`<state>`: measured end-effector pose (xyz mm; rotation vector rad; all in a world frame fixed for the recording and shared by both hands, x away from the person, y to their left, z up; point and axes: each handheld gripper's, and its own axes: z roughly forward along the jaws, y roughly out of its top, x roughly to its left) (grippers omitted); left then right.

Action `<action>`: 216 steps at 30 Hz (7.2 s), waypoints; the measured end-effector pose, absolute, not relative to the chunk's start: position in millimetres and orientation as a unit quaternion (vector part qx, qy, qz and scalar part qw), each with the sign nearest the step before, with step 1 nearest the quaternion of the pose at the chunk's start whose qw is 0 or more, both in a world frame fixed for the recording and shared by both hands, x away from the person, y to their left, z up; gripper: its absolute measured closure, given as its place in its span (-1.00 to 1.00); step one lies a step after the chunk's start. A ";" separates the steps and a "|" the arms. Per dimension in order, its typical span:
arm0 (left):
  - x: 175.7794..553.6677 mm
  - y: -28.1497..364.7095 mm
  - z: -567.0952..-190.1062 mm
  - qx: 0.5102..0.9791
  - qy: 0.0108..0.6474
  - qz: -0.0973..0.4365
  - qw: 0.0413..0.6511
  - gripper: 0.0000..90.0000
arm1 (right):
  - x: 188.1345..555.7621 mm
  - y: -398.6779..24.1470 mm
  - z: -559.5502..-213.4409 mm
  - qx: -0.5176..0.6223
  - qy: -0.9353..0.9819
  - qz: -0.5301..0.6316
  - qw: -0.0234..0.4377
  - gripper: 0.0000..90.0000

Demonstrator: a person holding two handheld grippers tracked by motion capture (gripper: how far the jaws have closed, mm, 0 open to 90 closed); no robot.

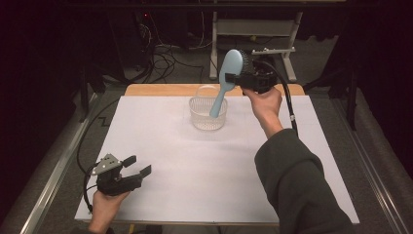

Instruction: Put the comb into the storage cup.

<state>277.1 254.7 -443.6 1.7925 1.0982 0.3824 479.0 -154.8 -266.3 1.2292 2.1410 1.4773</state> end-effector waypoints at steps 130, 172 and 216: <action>277.3 253.6 -444.5 0.743 0.442 0.149 0.480 -0.57 | 519.0 -108.3 -344.2 0.457 0.768 0.426 0.137 0.10; 278.3 253.0 -445.1 0.743 0.443 0.151 0.478 -0.57 | 522.7 -143.9 -359.1 0.496 0.758 0.410 0.108 -0.23; 278.2 253.8 -445.7 0.740 0.447 0.151 0.480 -0.57 | 484.1 -179.1 -331.0 0.463 0.752 0.438 0.169 -0.23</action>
